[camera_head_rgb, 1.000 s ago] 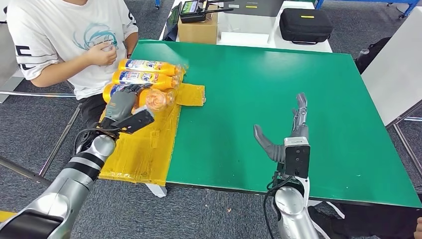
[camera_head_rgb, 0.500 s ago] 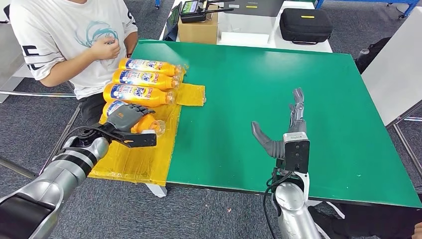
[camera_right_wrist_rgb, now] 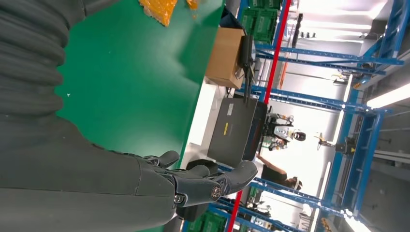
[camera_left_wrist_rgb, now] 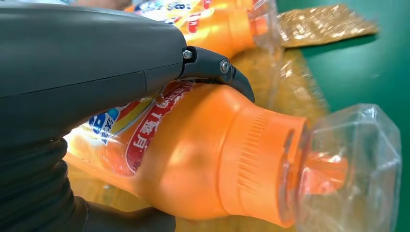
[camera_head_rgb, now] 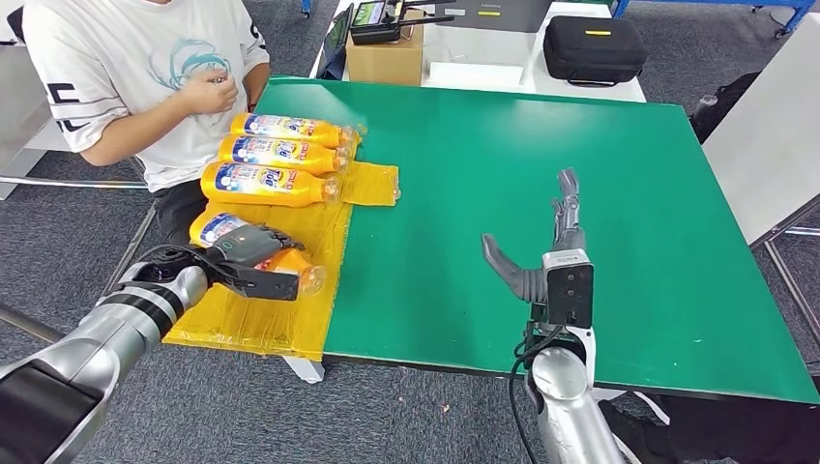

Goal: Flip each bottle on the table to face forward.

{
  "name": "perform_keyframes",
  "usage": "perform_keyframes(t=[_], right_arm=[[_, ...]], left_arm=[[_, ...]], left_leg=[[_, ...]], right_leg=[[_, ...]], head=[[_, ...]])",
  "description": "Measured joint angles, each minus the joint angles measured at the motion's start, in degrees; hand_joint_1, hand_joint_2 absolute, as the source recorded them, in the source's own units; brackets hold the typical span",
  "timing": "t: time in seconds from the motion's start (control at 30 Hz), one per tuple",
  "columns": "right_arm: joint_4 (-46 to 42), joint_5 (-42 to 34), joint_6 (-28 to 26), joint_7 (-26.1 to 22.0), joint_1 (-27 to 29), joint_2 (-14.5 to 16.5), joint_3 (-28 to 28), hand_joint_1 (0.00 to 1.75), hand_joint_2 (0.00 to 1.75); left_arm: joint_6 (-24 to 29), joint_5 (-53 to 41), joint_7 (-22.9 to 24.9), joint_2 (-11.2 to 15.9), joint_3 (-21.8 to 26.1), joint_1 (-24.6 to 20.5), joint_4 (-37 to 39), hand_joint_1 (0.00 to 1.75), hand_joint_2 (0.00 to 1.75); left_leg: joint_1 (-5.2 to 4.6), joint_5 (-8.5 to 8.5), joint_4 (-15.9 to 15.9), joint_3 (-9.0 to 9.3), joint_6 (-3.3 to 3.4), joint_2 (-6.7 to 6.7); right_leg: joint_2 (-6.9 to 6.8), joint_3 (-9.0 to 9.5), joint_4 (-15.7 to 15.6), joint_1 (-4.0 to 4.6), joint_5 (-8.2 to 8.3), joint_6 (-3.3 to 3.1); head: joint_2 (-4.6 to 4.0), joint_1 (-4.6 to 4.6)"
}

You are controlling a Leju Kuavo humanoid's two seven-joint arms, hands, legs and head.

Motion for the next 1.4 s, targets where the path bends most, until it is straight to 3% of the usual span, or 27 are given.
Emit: perform_keyframes(t=[0.03,0.17,0.47,0.93,1.03,1.17,1.3,1.4], right_arm=[[0.19,-0.06,0.03,-0.12,-0.11,0.0,0.01,0.0,1.75],[0.83,-0.41,0.19,-0.37,-0.53,0.0,0.01,0.0,1.75],[1.75,-0.92,0.74,-0.4,-1.33,0.0,0.26,0.0,1.75],[2.51,-1.04,1.2,-0.4,-1.72,-0.01,0.68,0.0,1.75],[2.52,-1.16,1.13,-0.42,-1.75,-0.08,0.74,0.0,1.75],[2.52,-2.7,0.87,-0.86,-1.72,-0.1,0.8,0.0,1.75],[2.52,-4.31,1.16,-1.45,-1.57,-0.11,1.04,0.0,0.0],[2.51,-5.66,2.07,-1.75,-1.18,-0.07,1.55,0.0,0.0]], left_arm=[[0.27,1.11,-0.59,-0.03,-0.14,0.06,0.01,1.75,1.75],[1.1,4.12,-1.83,-0.33,-0.61,0.48,-0.33,0.0,1.75],[5.87,9.94,-2.84,-0.78,0.15,2.83,-3.32,0.0,1.75],[6.38,13.81,-4.38,-0.39,5.02,6.31,-7.72,0.0,1.75],[5.46,16.77,-5.55,0.2,7.3,7.78,-9.25,0.0,1.75],[-1.39,28.04,-8.55,0.37,13.53,12.4,-14.55,0.0,1.75],[-9.53,38.74,-9.27,-1.42,21.36,18.2,-22.25,0.0,1.75],[-14.99,46.1,-8.0,-4.08,25.81,21.96,-28.06,0.0,1.75]], left_leg=[[0.0,0.0,0.0,0.0,0.0,0.0],[0.0,0.0,0.0,0.0,0.0,0.0],[0.0,0.0,0.0,0.0,0.0,0.0],[0.0,0.0,0.0,-0.01,0.0,0.01],[0.0,0.0,0.0,0.0,0.0,0.02],[0.0,-0.01,0.0,-0.01,-0.01,0.07],[-0.02,-0.02,0.0,-0.01,0.0,0.09],[-0.03,-0.02,0.0,-0.02,0.0,0.02]], right_leg=[[0.0,0.0,0.0,0.0,0.0,0.0],[0.0,0.0,0.0,0.0,0.0,0.0],[0.0,0.0,0.0,0.0,0.0,0.0],[0.0,0.01,0.0,0.0,0.0,0.0],[0.0,0.0,0.0,0.0,0.0,0.0],[0.04,-0.04,0.0,0.0,0.0,0.0],[0.06,-0.07,-0.02,-0.02,-0.01,0.0],[0.03,-0.07,-0.04,-0.04,-0.01,0.0]], head=[[0.0,-0.01],[-0.01,-0.01],[0.0,-0.01],[0.0,-0.01],[-0.01,-0.01],[0.0,-0.01],[0.0,-0.01],[0.0,0.0]])
